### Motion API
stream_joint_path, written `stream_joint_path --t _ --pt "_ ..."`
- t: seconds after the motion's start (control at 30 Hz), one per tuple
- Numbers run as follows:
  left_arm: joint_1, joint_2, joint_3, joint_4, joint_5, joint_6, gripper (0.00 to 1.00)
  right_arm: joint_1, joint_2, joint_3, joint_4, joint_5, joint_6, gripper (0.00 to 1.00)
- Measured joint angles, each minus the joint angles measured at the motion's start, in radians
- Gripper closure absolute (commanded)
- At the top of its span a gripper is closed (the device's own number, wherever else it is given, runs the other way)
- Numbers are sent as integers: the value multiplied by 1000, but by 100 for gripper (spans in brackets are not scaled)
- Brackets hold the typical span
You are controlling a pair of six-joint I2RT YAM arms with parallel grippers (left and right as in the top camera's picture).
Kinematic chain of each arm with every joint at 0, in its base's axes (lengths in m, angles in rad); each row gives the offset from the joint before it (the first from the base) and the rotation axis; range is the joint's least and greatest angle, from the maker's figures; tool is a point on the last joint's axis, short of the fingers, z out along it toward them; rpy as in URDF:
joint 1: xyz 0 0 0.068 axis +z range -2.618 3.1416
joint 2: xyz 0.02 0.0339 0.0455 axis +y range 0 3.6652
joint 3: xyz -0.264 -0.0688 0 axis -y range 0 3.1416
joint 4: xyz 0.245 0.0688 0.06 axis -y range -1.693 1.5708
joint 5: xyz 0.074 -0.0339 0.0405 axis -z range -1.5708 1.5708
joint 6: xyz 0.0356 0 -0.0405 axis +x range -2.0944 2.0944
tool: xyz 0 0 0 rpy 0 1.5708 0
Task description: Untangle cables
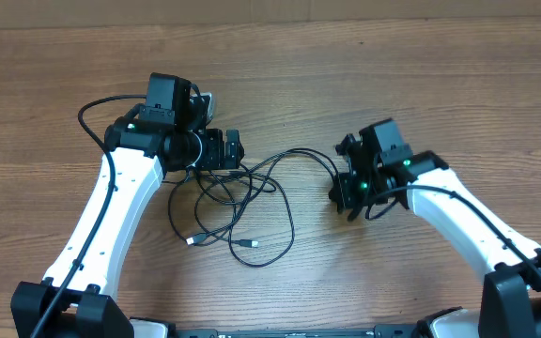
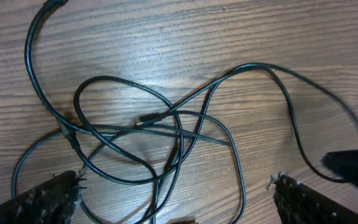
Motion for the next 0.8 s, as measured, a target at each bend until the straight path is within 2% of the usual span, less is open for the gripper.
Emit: stream_joint_path --t 0.17,0.4,0.63,0.8 --pt "0 0 0 -10 0 0 0 0 -11 354 -192 88 8 96" --pt "0 0 1 -14 1 0 0 0 -38 816 -288 166 6 96" --pt "-2 0 1 -14 16 0 0 0 -45 1096 -259 200 23 96" --pt "-11 0 1 -14 20 0 0 0 -47 1202 -213 224 32 96"
